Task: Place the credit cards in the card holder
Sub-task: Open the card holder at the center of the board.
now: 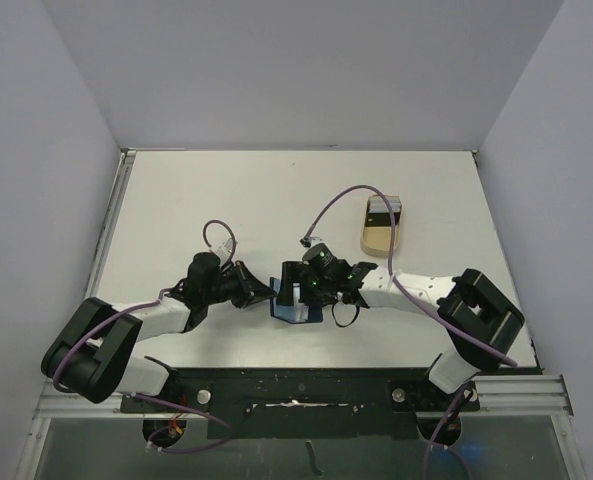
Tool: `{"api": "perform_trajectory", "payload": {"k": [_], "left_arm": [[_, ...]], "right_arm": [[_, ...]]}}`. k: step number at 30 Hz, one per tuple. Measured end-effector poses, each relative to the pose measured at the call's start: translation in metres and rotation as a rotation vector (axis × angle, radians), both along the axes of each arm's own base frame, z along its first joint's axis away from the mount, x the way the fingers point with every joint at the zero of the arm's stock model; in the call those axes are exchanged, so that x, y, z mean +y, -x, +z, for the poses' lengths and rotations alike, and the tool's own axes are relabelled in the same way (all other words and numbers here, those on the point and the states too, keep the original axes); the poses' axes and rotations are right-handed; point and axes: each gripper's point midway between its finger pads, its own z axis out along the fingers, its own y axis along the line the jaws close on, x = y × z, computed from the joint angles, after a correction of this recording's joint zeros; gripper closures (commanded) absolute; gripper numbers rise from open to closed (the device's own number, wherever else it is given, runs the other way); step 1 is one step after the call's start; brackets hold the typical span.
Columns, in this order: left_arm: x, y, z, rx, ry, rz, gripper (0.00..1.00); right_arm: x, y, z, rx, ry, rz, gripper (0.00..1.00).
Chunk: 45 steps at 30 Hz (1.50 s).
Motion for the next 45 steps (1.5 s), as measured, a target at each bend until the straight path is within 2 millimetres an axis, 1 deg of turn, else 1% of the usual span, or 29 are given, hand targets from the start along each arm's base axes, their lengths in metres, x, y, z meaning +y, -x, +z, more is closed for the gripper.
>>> {"api": "perform_trajectory", "payload": {"k": [5,11,15,17,20,22,23,25,29,32,33,34,36,40,45], "left_arm": [[0.001,0.000,-0.001,0.005,-0.005,0.004,1.00],[0.004,0.004,0.000,0.006,-0.006,0.014,1.00],[0.006,0.006,0.001,0.001,-0.018,0.014,0.81],[0.007,0.007,0.000,0.000,-0.025,0.010,0.74],[0.008,0.008,-0.003,0.002,-0.034,0.005,0.69],[0.007,0.007,-0.004,0.004,-0.039,0.002,0.68],[0.007,0.006,-0.004,0.008,-0.042,0.002,0.68],[0.007,0.005,-0.005,0.009,-0.045,0.001,0.70],[0.006,0.004,-0.009,0.019,-0.058,-0.005,0.84],[0.007,0.004,-0.014,0.023,-0.072,-0.001,0.91],[0.008,0.003,-0.015,0.024,-0.078,0.001,0.93],[0.008,0.003,-0.016,0.026,-0.081,0.003,0.94],[0.009,0.003,-0.017,0.026,-0.085,0.004,0.96],[0.011,0.004,-0.019,0.026,-0.097,0.005,0.98],[0.012,0.004,-0.021,0.023,-0.108,0.004,0.99]], "right_arm": [[-0.003,-0.001,-0.009,0.007,0.028,-0.011,0.18],[-0.005,0.000,-0.012,0.013,0.034,-0.016,0.19],[-0.007,0.001,-0.015,0.015,0.043,-0.019,0.19],[-0.008,0.000,-0.015,0.012,0.046,-0.022,0.19],[-0.008,0.000,-0.015,0.011,0.048,-0.021,0.19],[-0.008,0.000,-0.016,0.010,0.048,-0.021,0.18],[-0.009,0.000,-0.016,0.009,0.049,-0.021,0.16],[-0.009,0.000,-0.016,0.009,0.051,-0.021,0.14],[-0.012,-0.001,-0.017,0.007,0.067,-0.030,0.12],[-0.016,-0.002,-0.018,0.001,0.087,-0.042,0.11],[-0.018,-0.003,-0.018,0.000,0.098,-0.046,0.10],[-0.020,-0.003,-0.018,-0.001,0.108,-0.049,0.07],[-0.024,-0.003,-0.018,0.000,0.133,-0.055,0.03],[-0.027,-0.004,-0.012,-0.012,0.169,-0.047,0.02],[-0.021,-0.005,0.002,-0.042,0.169,-0.032,0.04]]}}
